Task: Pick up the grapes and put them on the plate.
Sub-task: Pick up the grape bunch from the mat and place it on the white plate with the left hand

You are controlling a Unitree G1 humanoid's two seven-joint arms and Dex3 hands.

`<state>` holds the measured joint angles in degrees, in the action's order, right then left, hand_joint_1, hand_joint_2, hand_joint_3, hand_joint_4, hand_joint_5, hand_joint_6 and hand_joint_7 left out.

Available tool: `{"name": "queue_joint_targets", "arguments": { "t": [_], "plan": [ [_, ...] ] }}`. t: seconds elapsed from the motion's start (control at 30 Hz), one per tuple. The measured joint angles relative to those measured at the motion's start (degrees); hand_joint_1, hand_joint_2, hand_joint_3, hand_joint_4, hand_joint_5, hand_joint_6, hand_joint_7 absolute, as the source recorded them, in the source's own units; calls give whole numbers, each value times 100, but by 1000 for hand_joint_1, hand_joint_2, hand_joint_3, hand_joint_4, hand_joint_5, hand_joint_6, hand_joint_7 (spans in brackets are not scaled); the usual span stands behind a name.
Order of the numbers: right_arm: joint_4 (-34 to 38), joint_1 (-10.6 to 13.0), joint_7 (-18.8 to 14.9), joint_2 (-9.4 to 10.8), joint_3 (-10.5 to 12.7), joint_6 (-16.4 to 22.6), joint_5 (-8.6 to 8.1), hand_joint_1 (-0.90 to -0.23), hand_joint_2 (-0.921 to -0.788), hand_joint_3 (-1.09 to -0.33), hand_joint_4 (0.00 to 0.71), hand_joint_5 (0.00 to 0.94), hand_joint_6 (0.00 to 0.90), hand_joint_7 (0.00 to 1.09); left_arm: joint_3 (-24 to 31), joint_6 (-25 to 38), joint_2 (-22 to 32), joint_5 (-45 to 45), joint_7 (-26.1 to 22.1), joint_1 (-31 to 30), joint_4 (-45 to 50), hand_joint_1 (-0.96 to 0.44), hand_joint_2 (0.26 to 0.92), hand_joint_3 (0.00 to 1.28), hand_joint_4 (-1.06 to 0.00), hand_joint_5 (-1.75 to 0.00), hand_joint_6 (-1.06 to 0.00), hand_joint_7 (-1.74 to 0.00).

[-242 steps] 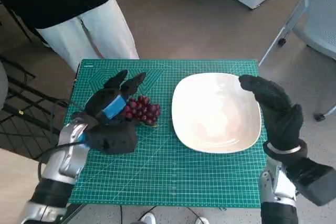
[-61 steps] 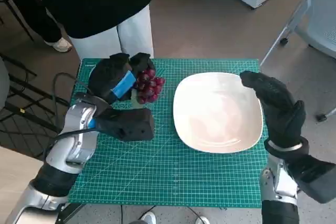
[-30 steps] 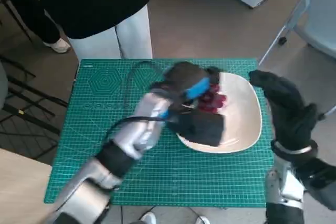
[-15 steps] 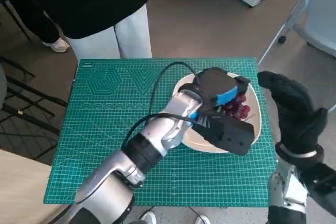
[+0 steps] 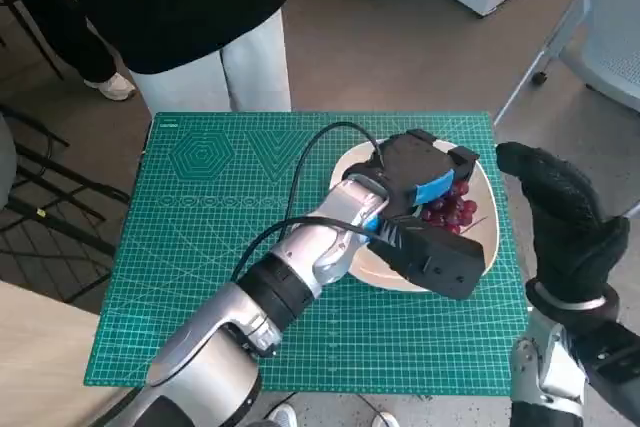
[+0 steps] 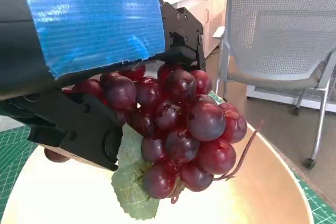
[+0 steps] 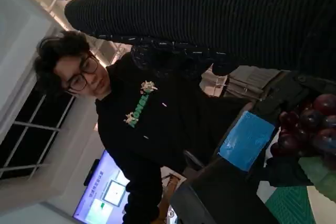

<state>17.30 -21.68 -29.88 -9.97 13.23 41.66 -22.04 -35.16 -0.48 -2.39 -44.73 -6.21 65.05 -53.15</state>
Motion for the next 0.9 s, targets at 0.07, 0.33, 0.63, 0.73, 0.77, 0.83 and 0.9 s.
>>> {"name": "queue_joint_targets", "arguments": {
  "t": [0.07, 0.33, 0.63, 0.73, 0.77, 0.83, 0.9],
  "plan": [
    [-2, 0, 26, 0, -4, 0, 8, -531, -921, -666, 148, 0, -1, 330, -3, 0, 3, -2, 11, 0, -33, 2, 921, 316, -425, -1550, -357, -1335],
    [-1, -2, 82, 12, -43, 0, 61, -530, -921, -674, 144, 0, -1, 324, 60, 1, 4, 115, 4, -1, -51, 62, 908, 250, -454, -1395, -382, -1007],
    [41, -17, 91, 21, -92, -1, 81, -533, -921, -675, 144, 2, -1, 324, 233, 87, 6, 462, -481, 20, -136, -631, 911, 97, -72, -103, -177, -45],
    [53, -24, 92, 24, -101, -1, 82, -534, -921, -675, 144, 1, -1, 325, 227, -18, 50, 465, -505, 19, -187, -727, 918, 182, -24, -31, -131, -14],
    [57, -26, 92, 26, -104, -1, 82, -534, -921, -675, 144, 1, -1, 325, 224, -91, 78, 464, -498, 18, -196, -743, 919, 210, -16, -22, -125, -10],
    [65, -31, 93, 28, -111, -1, 82, -536, -921, -675, 143, 1, -1, 324, 220, -273, 146, 464, -456, 17, -204, -766, 920, 264, -8, -11, -119, -6],
    [75, -37, 93, 30, -116, -1, 82, -538, -921, -676, 141, 0, -1, 321, 220, -464, 219, 464, -372, 13, -208, -786, 920, 324, -3, -5, -117, -4]
  ]
}}
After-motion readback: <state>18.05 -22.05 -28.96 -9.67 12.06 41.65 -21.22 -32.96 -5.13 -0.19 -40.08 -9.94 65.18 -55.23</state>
